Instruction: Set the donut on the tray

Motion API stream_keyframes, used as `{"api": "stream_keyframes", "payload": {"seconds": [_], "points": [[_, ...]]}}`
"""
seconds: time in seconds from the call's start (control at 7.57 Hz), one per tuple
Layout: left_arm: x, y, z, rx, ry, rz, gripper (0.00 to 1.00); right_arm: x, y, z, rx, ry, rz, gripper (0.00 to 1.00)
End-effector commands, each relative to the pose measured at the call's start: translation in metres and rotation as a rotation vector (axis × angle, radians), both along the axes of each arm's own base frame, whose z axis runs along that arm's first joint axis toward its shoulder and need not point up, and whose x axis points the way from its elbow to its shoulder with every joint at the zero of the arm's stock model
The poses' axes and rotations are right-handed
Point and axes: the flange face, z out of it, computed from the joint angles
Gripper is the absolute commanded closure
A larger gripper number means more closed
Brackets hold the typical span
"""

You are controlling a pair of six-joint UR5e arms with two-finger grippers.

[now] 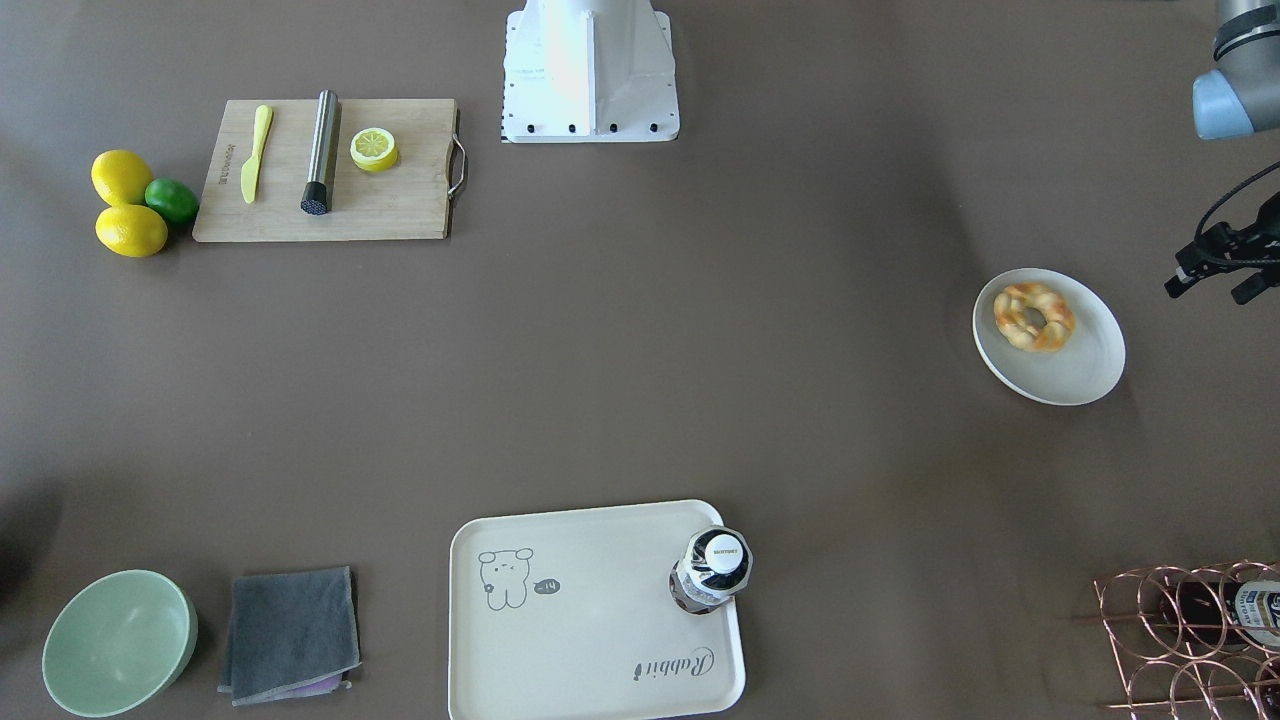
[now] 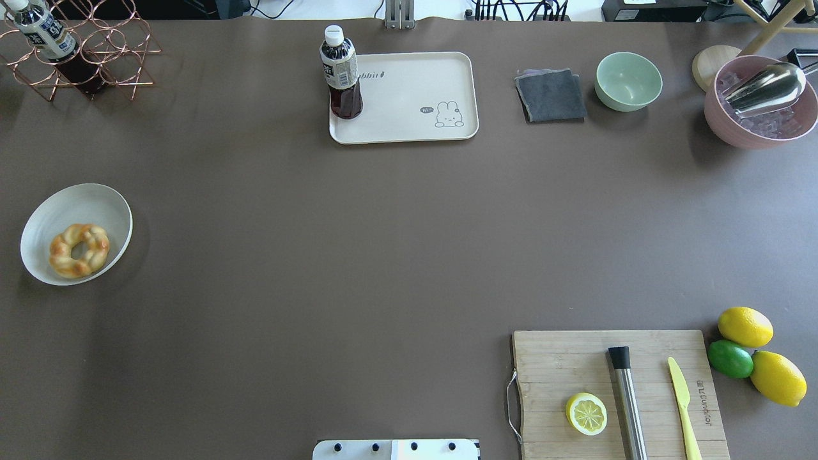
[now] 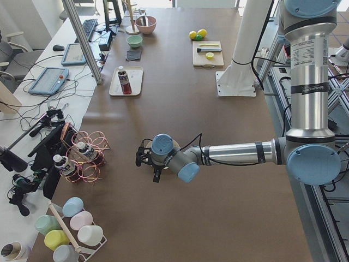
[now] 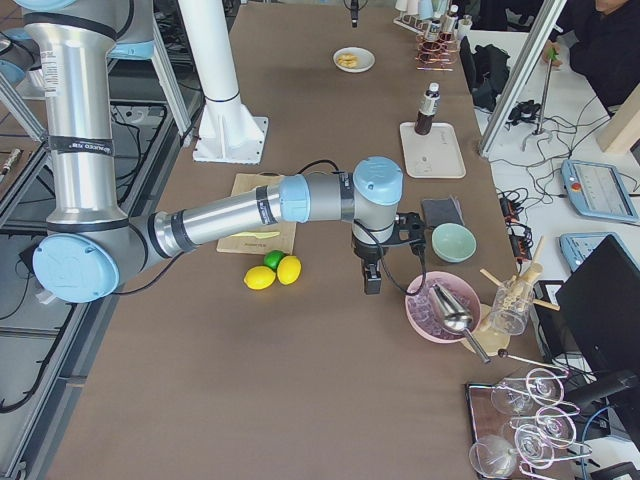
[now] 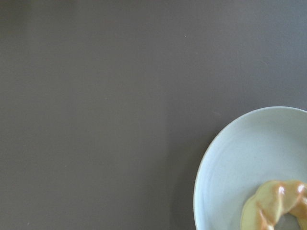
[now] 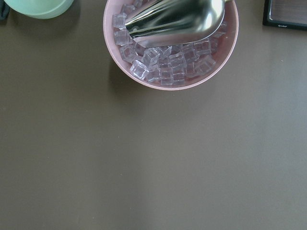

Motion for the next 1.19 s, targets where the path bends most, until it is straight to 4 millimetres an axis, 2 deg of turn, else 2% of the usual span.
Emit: {"api": "stream_keyframes", "payload": {"seconds": [0.0, 0.13, 0.4, 0.53, 0.66, 0.79, 0.92, 1.06], "points": [[0.025, -0.013, 0.002, 0.02, 0.017, -0.015, 0.02, -0.003, -0.002, 0.003, -0.009, -0.01, -0.005, 0.0], [0.026, -0.012, 0.004, 0.017, 0.015, -0.012, 0.03, -0.004, -0.002, 0.002, -0.009, -0.02, -0.005, 0.0], [0.053, -0.005, 0.015, 0.0, 0.005, 0.042, 0.04, -0.006, -0.004, -0.002, -0.018, -0.026, 0.008, 0.0], [0.055, -0.005, 0.017, -0.001, 0.006, 0.046, 0.05, -0.007, -0.005, -0.004, -0.015, -0.032, 0.005, 0.0], [0.054, -0.005, 0.018, 0.0, 0.006, 0.046, 0.16, -0.007, -0.005, -0.004, -0.015, -0.032, 0.005, 0.0], [0.055, -0.005, 0.018, 0.0, 0.005, 0.049, 0.51, -0.007, -0.005, -0.004, -0.015, -0.032, 0.005, 0.0], [0.055, -0.005, 0.018, 0.002, 0.006, 0.049, 0.8, -0.008, -0.005, -0.005, -0.014, -0.032, 0.004, 0.0], [0.055, -0.005, 0.018, 0.002, 0.006, 0.049, 0.88, -0.008, -0.005, -0.005, -0.014, -0.032, 0.004, 0.0]]}}
